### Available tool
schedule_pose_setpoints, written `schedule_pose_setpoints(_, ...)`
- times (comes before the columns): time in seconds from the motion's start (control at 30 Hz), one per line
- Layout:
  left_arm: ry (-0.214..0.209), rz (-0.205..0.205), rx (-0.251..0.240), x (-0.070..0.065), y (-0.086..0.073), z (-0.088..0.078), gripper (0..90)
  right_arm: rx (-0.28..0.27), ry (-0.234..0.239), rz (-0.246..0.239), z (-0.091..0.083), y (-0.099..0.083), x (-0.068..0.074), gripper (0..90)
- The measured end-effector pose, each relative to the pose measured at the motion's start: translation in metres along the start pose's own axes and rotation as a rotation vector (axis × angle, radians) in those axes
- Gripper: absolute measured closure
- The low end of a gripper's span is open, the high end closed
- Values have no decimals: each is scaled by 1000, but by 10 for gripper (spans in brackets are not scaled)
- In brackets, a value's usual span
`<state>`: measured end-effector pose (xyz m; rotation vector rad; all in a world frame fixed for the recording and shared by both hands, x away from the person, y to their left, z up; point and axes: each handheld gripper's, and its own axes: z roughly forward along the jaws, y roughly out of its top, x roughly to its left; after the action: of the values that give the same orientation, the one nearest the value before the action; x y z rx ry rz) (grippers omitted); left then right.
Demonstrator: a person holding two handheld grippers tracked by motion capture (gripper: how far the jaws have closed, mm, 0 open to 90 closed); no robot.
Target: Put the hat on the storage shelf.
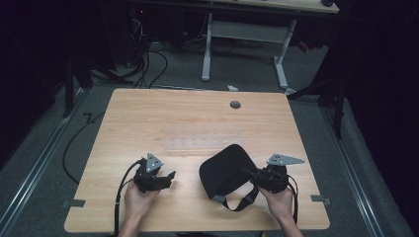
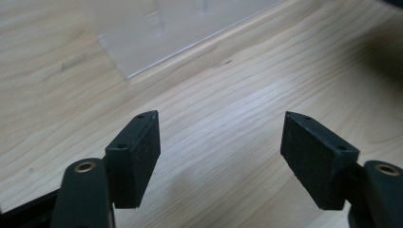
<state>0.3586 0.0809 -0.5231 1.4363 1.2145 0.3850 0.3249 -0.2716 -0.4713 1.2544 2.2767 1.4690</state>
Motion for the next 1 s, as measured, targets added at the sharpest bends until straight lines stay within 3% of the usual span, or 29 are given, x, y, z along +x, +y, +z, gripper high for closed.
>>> schedule_pose_setpoints(0.23, -94, 10, 7, -22, 6, -6, 252, -5, -8, -8, 0, 9, 0, 832)
schedule_pose_setpoints(0.53, -190, 83, 29, -50, 0, -12, 228, -2, 5, 4, 4, 19, 1, 832)
schedule_pose_setpoints(0.77, -213, 123, 51, -62, -4, -10, 229, 12, 17, 2, 10, 25, 4, 832)
schedule_pose_setpoints(1.0, -237, 136, 29, -70, -2, -11, 227, 26, 29, 9, 15, 31, 8, 831)
